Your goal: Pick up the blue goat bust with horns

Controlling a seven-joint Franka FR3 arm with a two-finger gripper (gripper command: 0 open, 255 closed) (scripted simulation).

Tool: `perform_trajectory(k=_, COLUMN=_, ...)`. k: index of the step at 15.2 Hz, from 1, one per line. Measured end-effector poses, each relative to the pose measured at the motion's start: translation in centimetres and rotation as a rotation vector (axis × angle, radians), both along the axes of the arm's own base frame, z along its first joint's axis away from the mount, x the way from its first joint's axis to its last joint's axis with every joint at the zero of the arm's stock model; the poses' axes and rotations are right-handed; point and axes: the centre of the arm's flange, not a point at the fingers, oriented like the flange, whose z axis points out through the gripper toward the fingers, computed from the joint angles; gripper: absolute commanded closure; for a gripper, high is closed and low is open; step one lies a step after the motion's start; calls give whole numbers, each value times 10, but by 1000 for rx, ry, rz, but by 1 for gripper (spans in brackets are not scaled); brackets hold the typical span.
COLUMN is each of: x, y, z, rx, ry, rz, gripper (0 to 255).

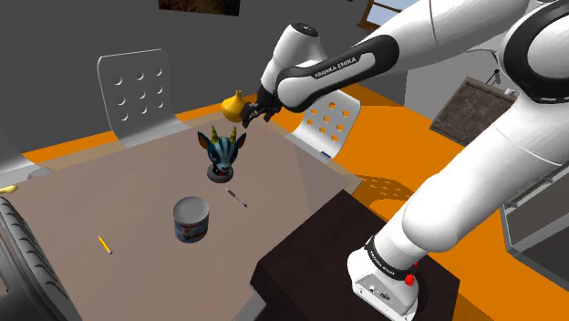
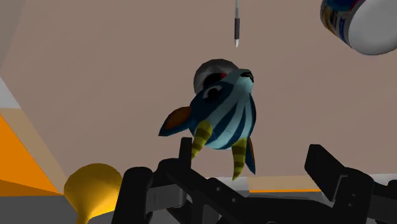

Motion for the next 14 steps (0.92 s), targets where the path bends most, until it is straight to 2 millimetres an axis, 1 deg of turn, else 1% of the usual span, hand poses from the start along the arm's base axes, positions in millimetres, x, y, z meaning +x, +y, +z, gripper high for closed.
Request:
perform_trajectory(k=1, x=7, y=2, z=-8, rx=0, ry=-9, rz=2, gripper=0)
perform_trajectory(k=2, x=19, y=2, z=-18, rx=0, ry=-19, rz=4, gripper=0)
perform_trajectory(k=4, x=37, y=3, z=-32, rx=0, ry=-37, rz=8, gripper=0)
perform_trajectory(k=7, x=69, y=12, z=-57, rx=1, ry=-65, rz=14, gripper=0)
perform_trajectory(k=9, x=86, y=18, z=-73, rx=1, ry=-83, rz=19, gripper=0)
perform_trajectory(k=10, x=98, y=20, z=-81, rx=1, ry=-92, rz=21, gripper=0)
perform_trajectory(k=14, x=135, y=24, z=-103, rx=2, ry=-129, rz=29, gripper=0)
